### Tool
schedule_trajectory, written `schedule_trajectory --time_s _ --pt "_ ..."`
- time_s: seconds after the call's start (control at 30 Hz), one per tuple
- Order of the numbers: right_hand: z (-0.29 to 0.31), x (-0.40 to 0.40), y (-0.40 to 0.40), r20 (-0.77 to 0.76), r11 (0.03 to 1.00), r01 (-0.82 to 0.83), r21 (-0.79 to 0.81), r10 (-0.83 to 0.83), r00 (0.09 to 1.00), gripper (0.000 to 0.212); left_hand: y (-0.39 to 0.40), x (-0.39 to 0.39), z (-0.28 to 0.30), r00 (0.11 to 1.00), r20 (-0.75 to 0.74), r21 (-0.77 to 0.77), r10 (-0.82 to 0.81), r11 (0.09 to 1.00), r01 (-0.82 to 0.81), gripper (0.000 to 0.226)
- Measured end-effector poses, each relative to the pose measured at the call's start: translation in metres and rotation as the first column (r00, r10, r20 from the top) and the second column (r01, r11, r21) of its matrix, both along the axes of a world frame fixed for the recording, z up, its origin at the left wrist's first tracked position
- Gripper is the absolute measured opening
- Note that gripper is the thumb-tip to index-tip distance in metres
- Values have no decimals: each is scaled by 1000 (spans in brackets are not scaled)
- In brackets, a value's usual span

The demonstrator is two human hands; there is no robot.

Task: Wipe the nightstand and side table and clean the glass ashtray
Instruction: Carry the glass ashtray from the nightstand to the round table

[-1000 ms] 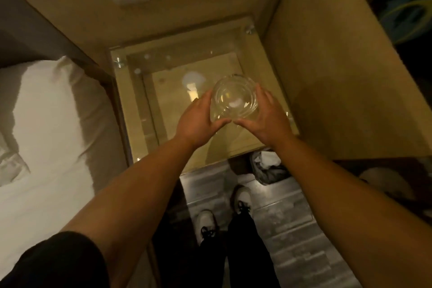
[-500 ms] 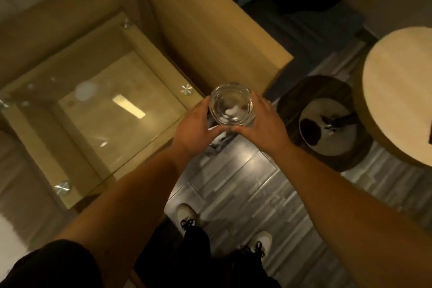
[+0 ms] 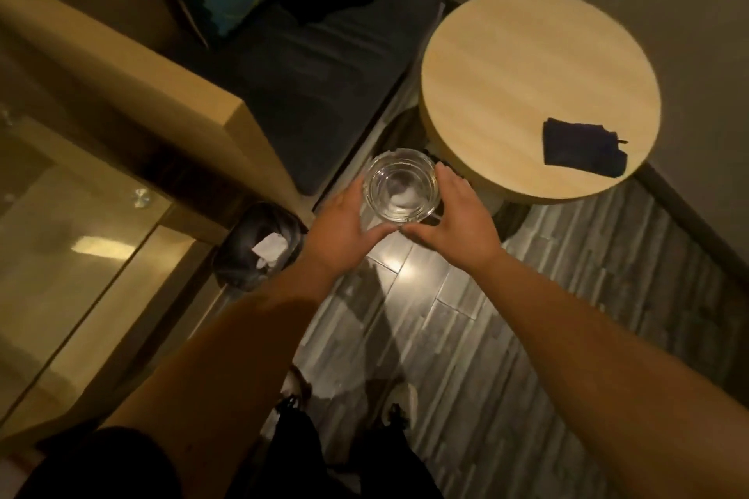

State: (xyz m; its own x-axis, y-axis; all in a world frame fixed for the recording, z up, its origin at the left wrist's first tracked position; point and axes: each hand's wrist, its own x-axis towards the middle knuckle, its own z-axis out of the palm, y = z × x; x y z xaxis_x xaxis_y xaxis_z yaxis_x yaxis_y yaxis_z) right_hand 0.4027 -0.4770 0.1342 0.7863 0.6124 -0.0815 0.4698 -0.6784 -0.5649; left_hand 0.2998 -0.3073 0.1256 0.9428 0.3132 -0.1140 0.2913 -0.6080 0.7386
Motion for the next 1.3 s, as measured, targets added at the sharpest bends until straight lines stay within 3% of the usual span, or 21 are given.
schedule_trajectory --time_s 0.33,0.67,0.8,1.23,1.3 --pt "-1 95 -81 9 982 186 -36 -186 983 106 -65 130 -4 986 -26 94 -163 982 165 85" --pt "-7 201 -96 31 936 351 -20 -350 936 93 -74 272 -24 943 -7 110 -332 937 331 82" --pt "-21 242 -101 21 918 396 -41 -395 918 100 -77 319 -36 931 48 119 -361 928 354 79" --pt "-75 329 -104 -9 923 379 -73 -380 925 108 -77 410 -84 893 -24 69 -449 890 450 81" --pt "-80 333 -103 -6 930 356 -90 -358 934 106 -76 409 -85 879 -17 166 -476 866 472 84"
